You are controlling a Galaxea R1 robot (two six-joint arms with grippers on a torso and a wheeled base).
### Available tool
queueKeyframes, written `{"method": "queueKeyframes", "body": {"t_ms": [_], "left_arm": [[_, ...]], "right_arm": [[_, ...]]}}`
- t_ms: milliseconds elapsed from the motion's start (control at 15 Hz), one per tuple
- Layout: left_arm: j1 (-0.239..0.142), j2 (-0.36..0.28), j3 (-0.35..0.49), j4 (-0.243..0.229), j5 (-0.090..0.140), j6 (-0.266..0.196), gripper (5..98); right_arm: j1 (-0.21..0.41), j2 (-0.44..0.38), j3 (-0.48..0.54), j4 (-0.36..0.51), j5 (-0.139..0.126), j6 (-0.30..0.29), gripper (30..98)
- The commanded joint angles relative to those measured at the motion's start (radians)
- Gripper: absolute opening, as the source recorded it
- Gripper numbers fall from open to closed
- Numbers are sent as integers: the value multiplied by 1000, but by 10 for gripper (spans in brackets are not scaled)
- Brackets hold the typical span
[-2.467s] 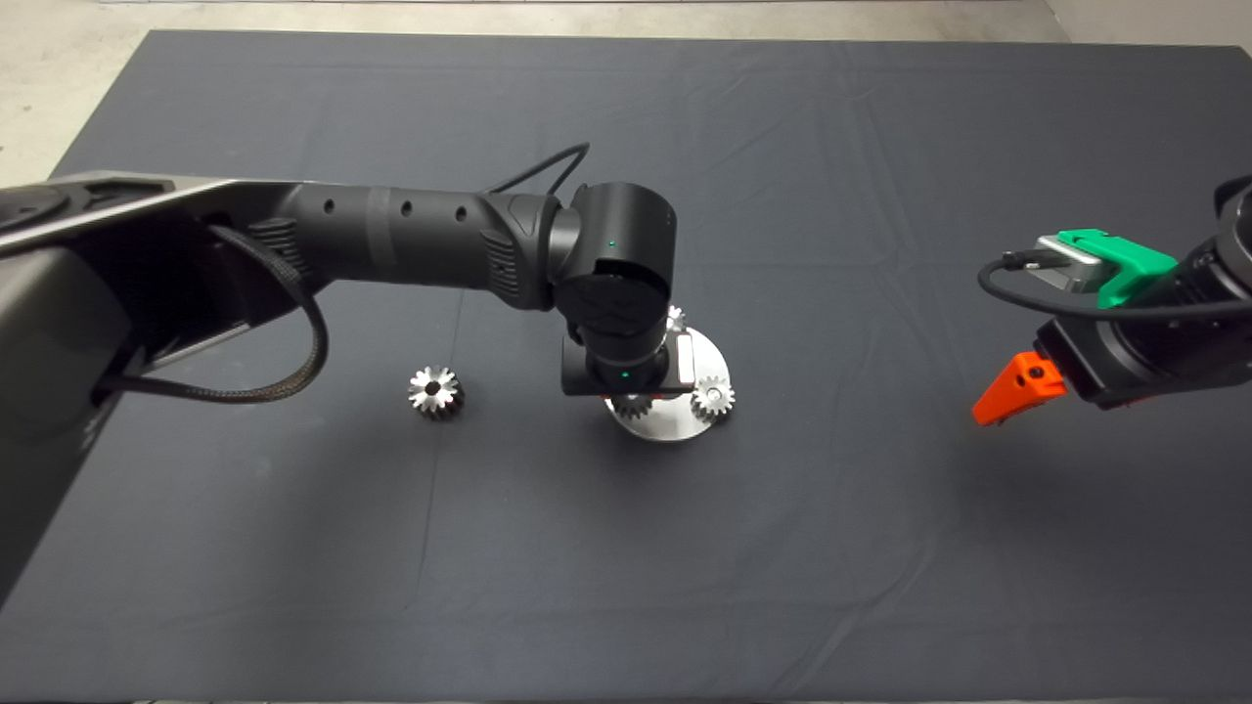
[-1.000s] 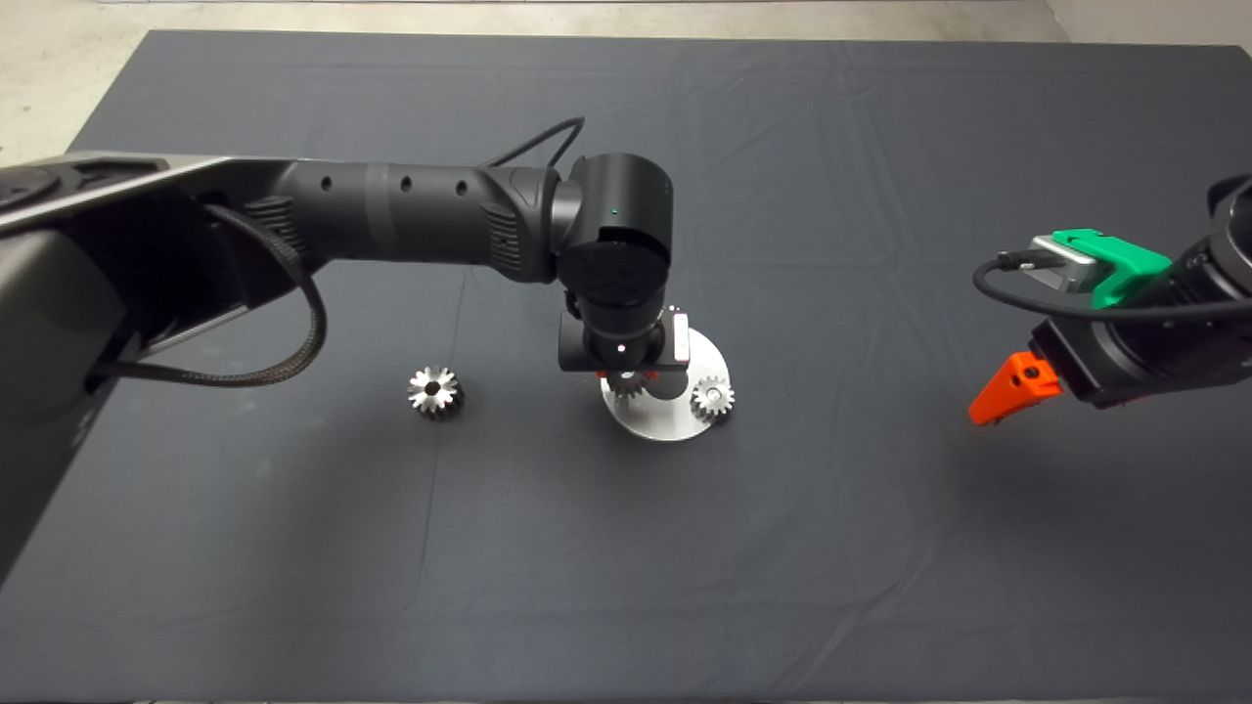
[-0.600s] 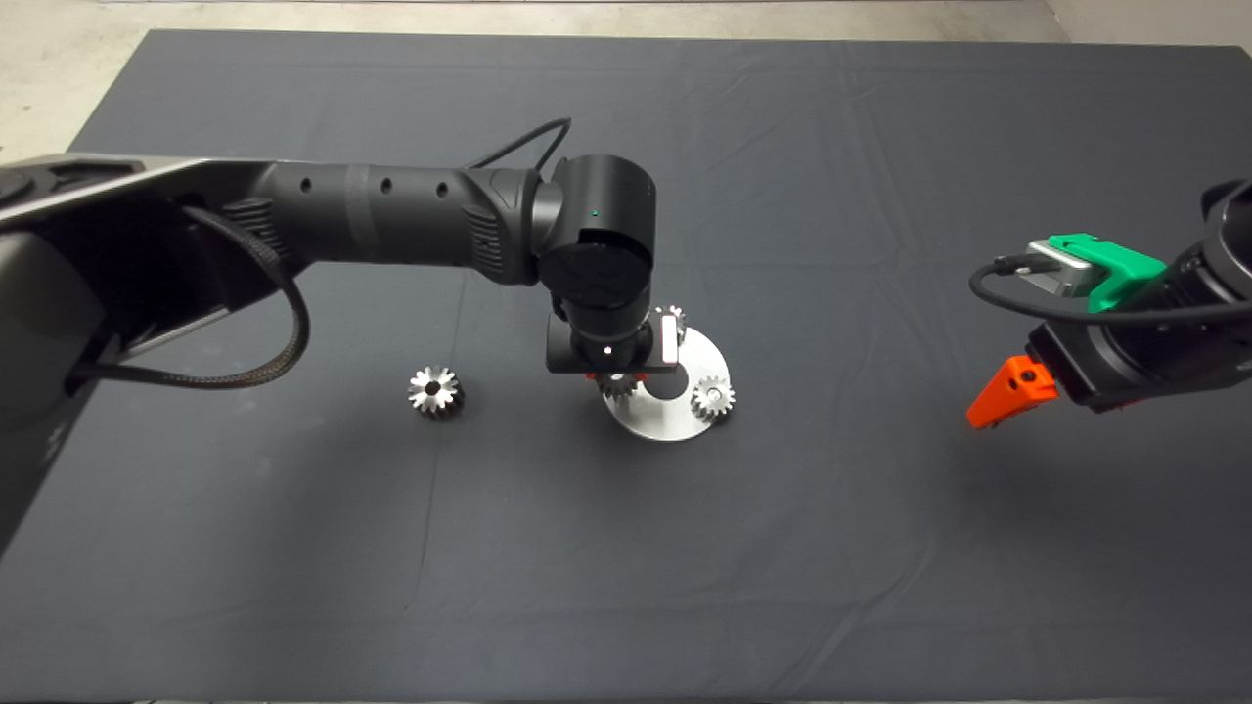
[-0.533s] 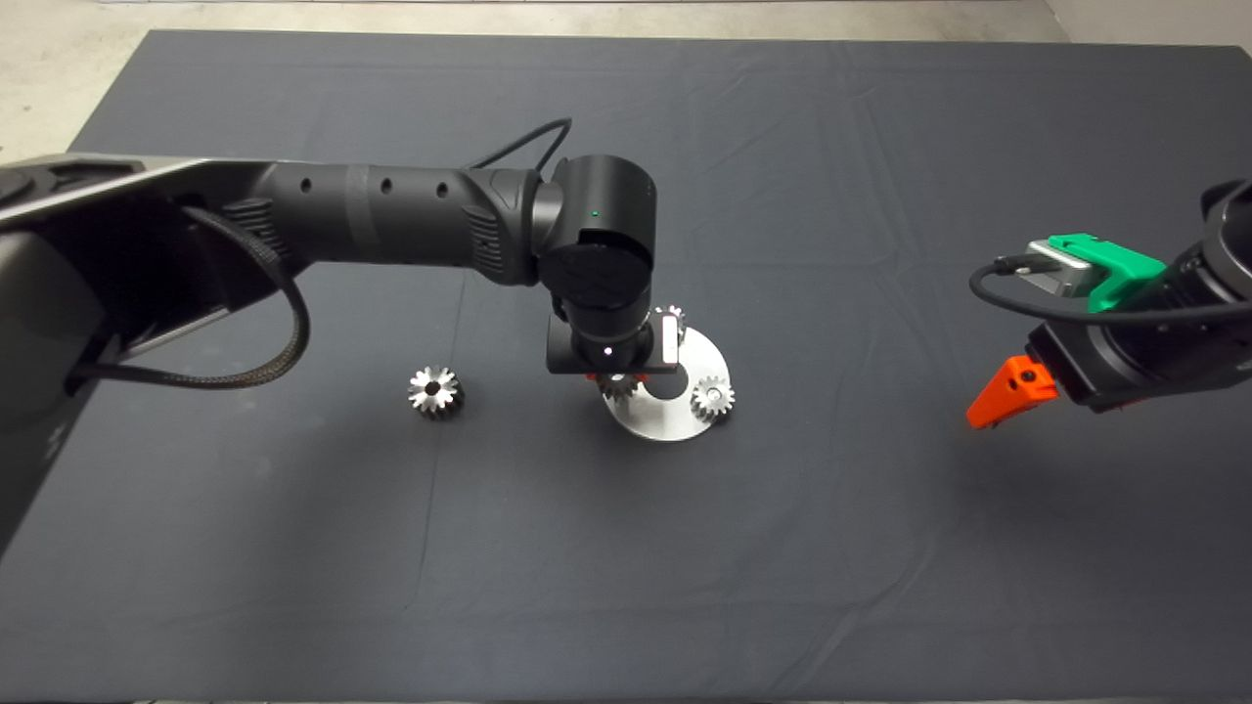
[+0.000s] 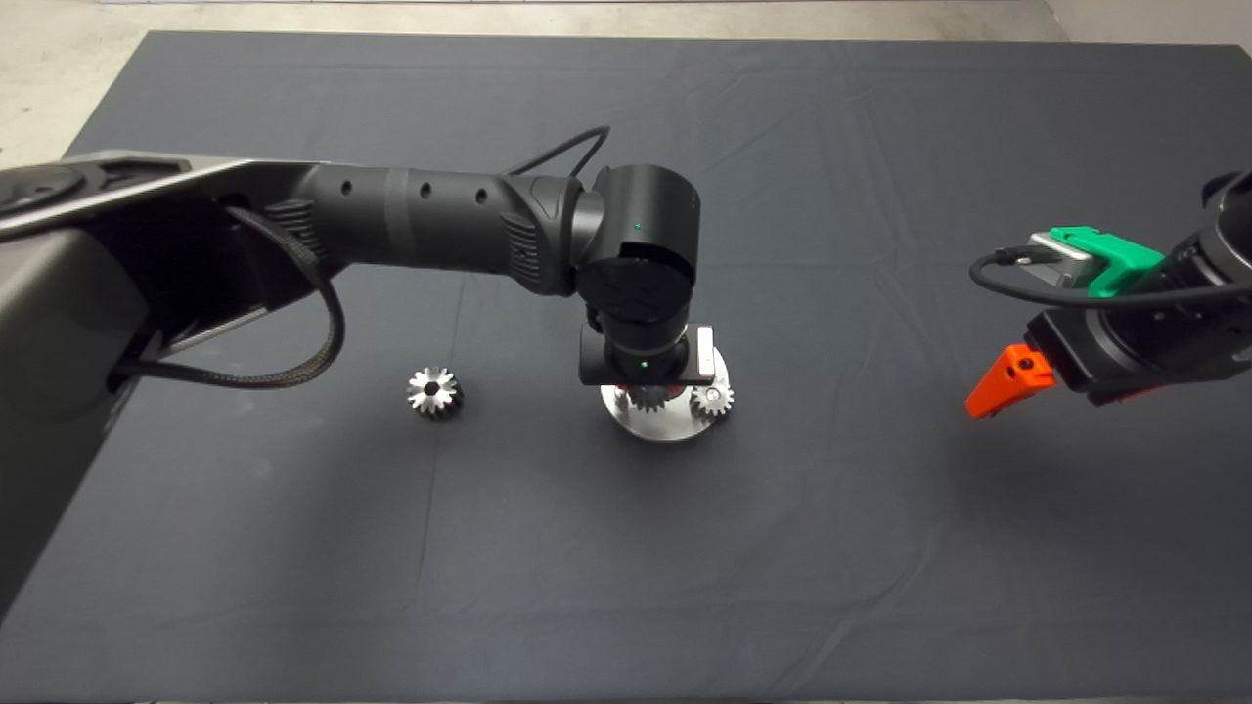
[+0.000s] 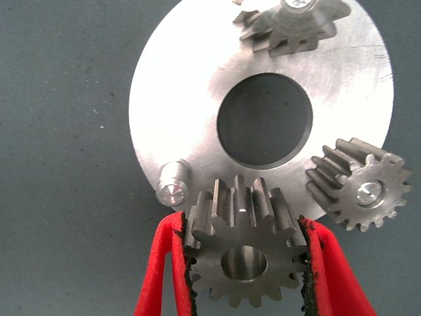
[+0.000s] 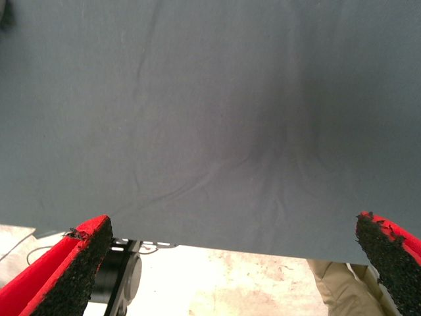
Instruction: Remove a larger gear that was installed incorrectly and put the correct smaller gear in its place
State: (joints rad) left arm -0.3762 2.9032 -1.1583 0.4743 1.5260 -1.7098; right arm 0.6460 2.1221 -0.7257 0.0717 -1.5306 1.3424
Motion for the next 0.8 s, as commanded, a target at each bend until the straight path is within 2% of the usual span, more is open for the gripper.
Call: {"method": "queueKeyframes", "body": {"t_ms": [0, 133, 267, 333, 400, 467, 733], "left_arm": [[-20, -21, 2, -12, 103, -7, 237], [-21, -33, 5, -12, 105, -1, 237], [-21, -66, 11, -14, 117, 1, 237], [-21, -90, 16, -27, 117, 4, 237], [-24, -109, 20, -77, 115, 9, 237], [-26, -112, 20, -100, 115, 13, 237], [-26, -111, 22, -113, 115, 33, 237]], "right_arm": [[17, 3, -19, 26, -97, -25, 977], [15, 8, -22, 26, -97, -25, 977], [10, 22, -47, 17, -97, -32, 977], [0, 33, -52, 17, -96, -37, 977], [-8, 46, -52, 17, -97, -39, 977], [-15, 54, -52, 17, -97, -37, 977], [-32, 59, -63, 14, -97, -38, 977]]}}
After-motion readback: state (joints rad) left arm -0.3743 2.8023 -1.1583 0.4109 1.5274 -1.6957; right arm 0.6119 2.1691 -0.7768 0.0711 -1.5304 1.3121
